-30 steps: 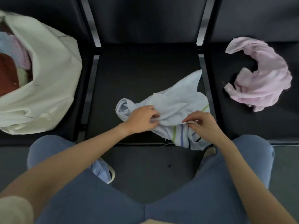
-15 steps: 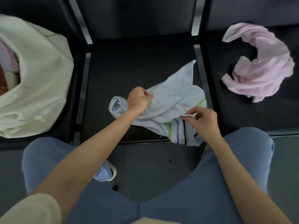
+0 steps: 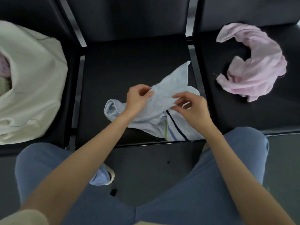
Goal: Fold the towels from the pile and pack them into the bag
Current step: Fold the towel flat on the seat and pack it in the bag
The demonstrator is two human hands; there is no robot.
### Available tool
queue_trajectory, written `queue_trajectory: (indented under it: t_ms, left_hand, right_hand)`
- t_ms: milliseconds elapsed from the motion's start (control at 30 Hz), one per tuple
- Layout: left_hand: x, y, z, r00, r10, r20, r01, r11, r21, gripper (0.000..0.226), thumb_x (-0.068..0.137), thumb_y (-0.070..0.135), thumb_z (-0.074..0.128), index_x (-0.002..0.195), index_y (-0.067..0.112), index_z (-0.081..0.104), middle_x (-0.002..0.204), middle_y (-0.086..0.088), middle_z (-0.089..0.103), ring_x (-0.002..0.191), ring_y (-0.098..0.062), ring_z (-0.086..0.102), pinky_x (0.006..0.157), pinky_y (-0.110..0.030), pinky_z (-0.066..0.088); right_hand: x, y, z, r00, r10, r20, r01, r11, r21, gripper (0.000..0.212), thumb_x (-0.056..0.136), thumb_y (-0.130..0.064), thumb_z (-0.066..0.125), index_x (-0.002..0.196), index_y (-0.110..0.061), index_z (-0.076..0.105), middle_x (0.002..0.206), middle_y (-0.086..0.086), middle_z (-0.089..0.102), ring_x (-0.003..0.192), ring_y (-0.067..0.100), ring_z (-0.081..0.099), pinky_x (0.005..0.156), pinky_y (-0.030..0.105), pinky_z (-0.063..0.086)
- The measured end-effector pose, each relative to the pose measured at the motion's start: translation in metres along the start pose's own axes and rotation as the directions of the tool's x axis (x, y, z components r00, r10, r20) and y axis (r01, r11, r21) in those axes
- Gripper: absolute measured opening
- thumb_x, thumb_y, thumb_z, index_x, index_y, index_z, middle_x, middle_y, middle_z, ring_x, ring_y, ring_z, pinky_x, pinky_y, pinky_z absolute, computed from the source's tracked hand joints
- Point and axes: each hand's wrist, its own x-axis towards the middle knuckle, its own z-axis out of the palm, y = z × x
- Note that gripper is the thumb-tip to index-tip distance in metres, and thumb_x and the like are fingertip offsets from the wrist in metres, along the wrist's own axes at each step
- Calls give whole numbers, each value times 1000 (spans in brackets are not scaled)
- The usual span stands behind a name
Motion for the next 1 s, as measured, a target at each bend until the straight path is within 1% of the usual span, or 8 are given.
queue_trajectory:
  t_ms: [200, 300, 433, 567, 667, 733, 867, 1000]
  left_hand:
    - [-12, 13, -3, 985, 119, 126, -109, 990, -84, 16, 90, 12, 65, 103, 13, 73, 87, 16, 66, 85, 4, 62, 78, -11, 48]
    - [-12, 13, -4, 970, 172, 172, -161, 984, -76, 17, 90, 11, 65, 104, 15, 74, 88, 19, 66, 88, 1, 64, 81, -15, 49]
    - [-12, 10, -6, 965, 205, 164, -191, 977, -99, 14, 84, 8, 71, 95, 14, 76, 81, 15, 68, 83, -7, 66, 78, -26, 52]
    - [-11, 9, -10, 957, 215, 196, -192, 973, -132, 12, 81, 13, 76, 92, 11, 76, 86, 1, 74, 85, -13, 70, 82, -31, 55]
    - [-13, 0, -23, 947, 213, 240, -241, 966, 93, 15, 85, 17, 72, 97, 10, 75, 92, -3, 74, 86, -10, 68, 83, -26, 53]
    - [-14, -10, -38, 944, 225, 243, -290, 917, 275, 14, 89, 18, 66, 94, 10, 76, 82, -2, 73, 78, -11, 66, 77, -30, 51]
    - [-15, -25, -71, 965, 171, 198, -239, 882, 406, 21, 93, 21, 61, 107, 16, 74, 100, 4, 73, 91, -11, 66, 79, -25, 47]
    - [-14, -39, -103, 991, 88, 99, -127, 842, 524, 18, 92, 18, 59, 97, 16, 76, 88, 1, 73, 80, -15, 65, 64, -24, 41]
  right_hand:
    - [27, -13, 11, 999, -24, 47, 29, 996, -87, 45, 79, -15, 77, 120, -20, 59, 77, -12, 66, 74, 0, 60, 68, 10, 44]
    - [35, -12, 15, 999, -20, 32, 25, 990, -138, 39, 79, -21, 77, 116, -18, 63, 77, -15, 65, 72, -1, 59, 67, 11, 45]
    - [38, -11, 15, 999, -27, 21, 30, 984, -178, 23, 79, -22, 76, 102, -17, 72, 78, -15, 65, 73, 4, 60, 69, 26, 52]
    - [36, -7, 14, 999, -47, 14, 48, 976, -212, 11, 80, -21, 76, 88, -15, 72, 81, -9, 66, 71, 7, 60, 67, 26, 52]
    - [31, -6, 8, 996, -48, -72, 35, 985, -171, 7, 81, -16, 75, 86, -14, 70, 83, -4, 66, 71, 4, 59, 66, 15, 48]
    - [27, -6, 0, 987, -37, -154, 18, 993, -120, 8, 82, -15, 74, 87, -17, 69, 84, -7, 66, 73, 2, 60, 66, 11, 46]
    - [20, -6, -15, 965, 9, -263, -23, 998, -51, 10, 82, -18, 74, 90, -22, 67, 83, -8, 66, 73, 1, 60, 68, 10, 47]
    - [18, -9, -23, 940, 54, -336, -63, 998, -14, 12, 83, -18, 73, 93, -21, 68, 86, -3, 68, 77, 6, 63, 72, 15, 50]
